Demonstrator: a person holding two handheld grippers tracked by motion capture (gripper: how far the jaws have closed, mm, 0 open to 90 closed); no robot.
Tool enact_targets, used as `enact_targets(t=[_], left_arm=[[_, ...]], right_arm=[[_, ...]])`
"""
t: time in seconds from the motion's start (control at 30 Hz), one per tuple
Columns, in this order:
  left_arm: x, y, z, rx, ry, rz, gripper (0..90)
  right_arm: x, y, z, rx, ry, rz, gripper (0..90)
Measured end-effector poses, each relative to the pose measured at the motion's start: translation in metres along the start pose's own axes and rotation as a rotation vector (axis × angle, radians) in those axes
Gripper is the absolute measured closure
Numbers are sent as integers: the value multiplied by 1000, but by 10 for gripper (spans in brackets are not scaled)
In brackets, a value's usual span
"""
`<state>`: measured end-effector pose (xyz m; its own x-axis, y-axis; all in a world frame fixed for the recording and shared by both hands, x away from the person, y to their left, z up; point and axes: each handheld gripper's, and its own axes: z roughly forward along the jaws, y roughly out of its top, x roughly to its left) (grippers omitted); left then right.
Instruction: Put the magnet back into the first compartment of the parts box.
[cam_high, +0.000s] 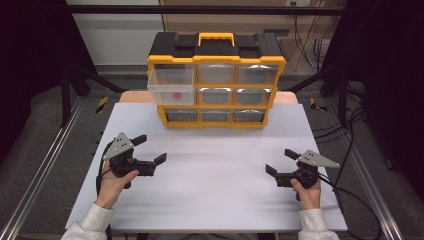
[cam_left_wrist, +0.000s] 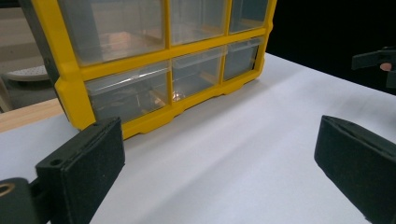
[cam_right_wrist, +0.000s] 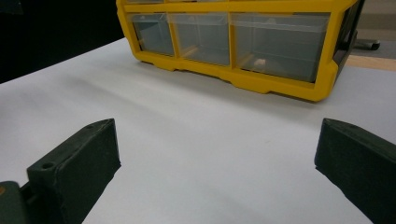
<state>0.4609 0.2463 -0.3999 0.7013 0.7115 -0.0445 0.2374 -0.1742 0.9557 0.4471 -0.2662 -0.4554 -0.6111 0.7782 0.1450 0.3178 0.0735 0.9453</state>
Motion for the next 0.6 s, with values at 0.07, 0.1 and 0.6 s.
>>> enact_targets(t=[0.07, 0.1, 0.6], left_arm=[[1, -2, 0, 2, -4, -5, 13], [2, -5, -1, -1, -2, -7, 14], [17, -37, -12, 10, 18, -43, 16]], right_arm=[[0, 0, 0, 1, 0, 1, 4], [0, 0, 0, 0, 2, -1, 4], [1, -1, 2, 8, 3, -1, 4]])
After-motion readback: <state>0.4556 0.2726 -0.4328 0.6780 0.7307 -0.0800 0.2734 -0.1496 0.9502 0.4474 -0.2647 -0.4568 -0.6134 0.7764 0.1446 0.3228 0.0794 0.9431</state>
